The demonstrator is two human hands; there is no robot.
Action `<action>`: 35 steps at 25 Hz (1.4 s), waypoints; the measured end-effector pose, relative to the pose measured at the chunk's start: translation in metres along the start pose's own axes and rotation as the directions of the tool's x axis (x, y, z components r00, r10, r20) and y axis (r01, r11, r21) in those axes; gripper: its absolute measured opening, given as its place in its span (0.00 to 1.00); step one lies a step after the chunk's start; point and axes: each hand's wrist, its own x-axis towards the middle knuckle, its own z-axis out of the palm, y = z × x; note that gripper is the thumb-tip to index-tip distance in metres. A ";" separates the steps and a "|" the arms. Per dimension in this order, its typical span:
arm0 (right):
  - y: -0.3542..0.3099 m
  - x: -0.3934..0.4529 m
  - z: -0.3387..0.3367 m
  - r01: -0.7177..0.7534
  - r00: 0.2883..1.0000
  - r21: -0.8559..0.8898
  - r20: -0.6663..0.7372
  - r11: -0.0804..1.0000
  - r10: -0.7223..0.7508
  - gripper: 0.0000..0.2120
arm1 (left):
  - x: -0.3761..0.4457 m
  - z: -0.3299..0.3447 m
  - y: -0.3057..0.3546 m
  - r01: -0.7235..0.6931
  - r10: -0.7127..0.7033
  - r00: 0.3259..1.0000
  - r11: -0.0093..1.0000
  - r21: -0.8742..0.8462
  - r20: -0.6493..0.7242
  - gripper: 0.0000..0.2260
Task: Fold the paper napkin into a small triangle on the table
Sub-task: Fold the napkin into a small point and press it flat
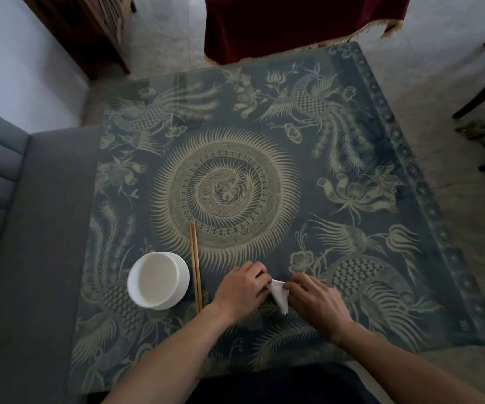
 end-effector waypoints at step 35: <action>0.008 -0.038 0.018 0.136 0.957 -0.166 0.278 0.977 -0.086 0.29 | -0.046 0.016 0.018 0.072 -0.094 0.982 0.988 0.135 0.165 0.31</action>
